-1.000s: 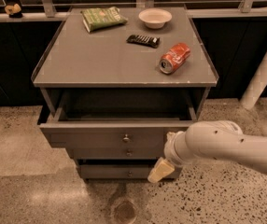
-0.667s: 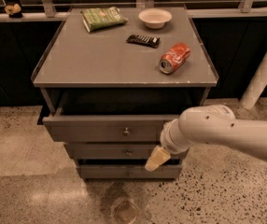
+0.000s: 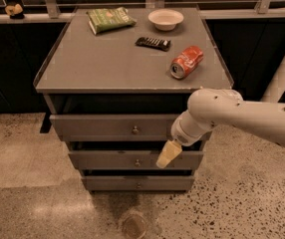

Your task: Close top drawer

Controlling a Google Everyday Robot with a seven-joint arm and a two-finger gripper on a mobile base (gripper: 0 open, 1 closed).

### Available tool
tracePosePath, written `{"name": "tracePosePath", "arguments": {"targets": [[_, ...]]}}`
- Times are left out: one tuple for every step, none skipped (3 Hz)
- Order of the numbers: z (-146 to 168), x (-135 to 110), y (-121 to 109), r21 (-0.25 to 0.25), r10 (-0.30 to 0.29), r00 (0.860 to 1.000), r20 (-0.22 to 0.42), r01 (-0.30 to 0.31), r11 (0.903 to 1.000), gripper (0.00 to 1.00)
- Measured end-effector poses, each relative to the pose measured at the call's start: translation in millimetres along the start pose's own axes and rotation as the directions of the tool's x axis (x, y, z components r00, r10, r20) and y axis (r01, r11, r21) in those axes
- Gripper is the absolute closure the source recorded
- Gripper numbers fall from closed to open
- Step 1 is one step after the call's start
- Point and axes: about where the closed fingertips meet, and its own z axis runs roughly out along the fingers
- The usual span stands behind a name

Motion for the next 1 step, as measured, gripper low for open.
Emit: {"name": "tracePosePath", "arguments": {"targets": [[0.0,0.0,0.0,0.0,0.0,1.0,0.0,0.0,1.0,0.0]]}}
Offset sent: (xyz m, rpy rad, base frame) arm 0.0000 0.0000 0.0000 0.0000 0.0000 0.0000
